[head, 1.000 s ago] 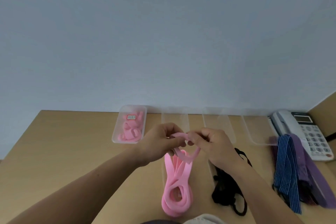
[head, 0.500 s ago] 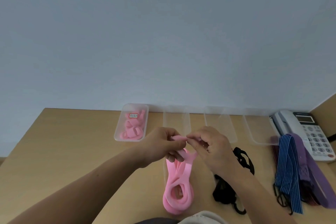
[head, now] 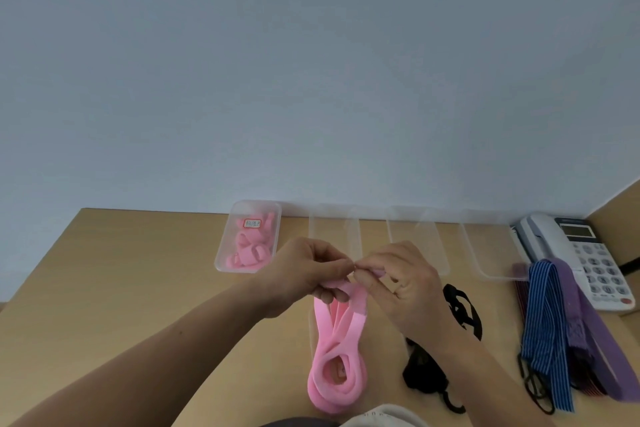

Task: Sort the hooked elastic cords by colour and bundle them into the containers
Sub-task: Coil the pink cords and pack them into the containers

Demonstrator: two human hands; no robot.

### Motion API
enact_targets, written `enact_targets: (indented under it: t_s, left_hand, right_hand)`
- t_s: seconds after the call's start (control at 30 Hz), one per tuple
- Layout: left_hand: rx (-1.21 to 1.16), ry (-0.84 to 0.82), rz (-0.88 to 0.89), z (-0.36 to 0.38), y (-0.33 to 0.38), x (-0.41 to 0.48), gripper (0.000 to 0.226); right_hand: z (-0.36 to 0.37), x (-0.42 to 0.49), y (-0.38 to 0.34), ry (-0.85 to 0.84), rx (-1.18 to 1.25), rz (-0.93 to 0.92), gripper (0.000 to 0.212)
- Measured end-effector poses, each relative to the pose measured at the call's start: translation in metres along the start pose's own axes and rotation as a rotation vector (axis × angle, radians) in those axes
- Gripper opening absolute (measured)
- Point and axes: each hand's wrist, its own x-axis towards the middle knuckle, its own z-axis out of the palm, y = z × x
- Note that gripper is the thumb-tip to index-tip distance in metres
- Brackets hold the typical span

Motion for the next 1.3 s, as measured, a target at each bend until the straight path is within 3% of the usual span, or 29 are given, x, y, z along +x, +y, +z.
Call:
enact_targets:
  t_s: [0.1, 0.17, 0.23, 0.37, 0.53, 0.73, 0.87, 1.07, 1.17, 1.3]
  left_hand:
    - [0.024, 0.024, 0.037, -0.003, -0.001, 0.001, 0.001]
    - [0.049, 0.037, 0.067, -0.004, -0.002, 0.003, 0.006]
    - [0.087, 0.042, 0.096, -0.004, -0.002, 0.004, 0.010]
    - [0.158, 0.039, 0.078, -0.006, -0.007, 0.008, 0.026]
    - [0.321, -0.049, 0.060, -0.007, -0.011, 0.008, 0.022]
    - [0.189, -0.042, 0.073, -0.005, -0.008, 0.006, 0.014]
    - [0.106, -0.036, 0.047, -0.003, -0.007, 0.004, 0.012]
    - [-0.122, -0.025, -0.036, 0.000, -0.006, 0.002, 0.006]
    - [-0.122, 0.000, -0.002, 0.002, -0.007, 0.000, 0.004]
    - [-0.045, 0.075, 0.100, 0.006, -0.009, -0.002, 0.011]
  right_hand:
    - [-0.002, -0.001, -0.004, -0.045, 0.240, 0.264, 0.016]
    - [-0.001, -0.001, -0.005, -0.095, 0.381, 0.487, 0.017]
    - [-0.001, -0.001, -0.004, -0.166, 0.429, 0.574, 0.017]
    - [-0.004, 0.001, -0.009, -0.195, 0.453, 0.605, 0.012]
    - [-0.005, 0.002, -0.016, -0.188, 0.536, 0.630, 0.005]
    - [-0.006, 0.002, -0.017, -0.202, 0.541, 0.596, 0.012]
    - [-0.006, 0.000, -0.015, -0.192, 0.314, 0.415, 0.022]
    - [-0.001, -0.004, -0.012, -0.109, 0.213, 0.230, 0.011]
    - [-0.001, -0.004, -0.012, -0.106, 0.275, 0.322, 0.020]
    - [-0.006, -0.003, -0.016, -0.173, 0.630, 0.576, 0.025]
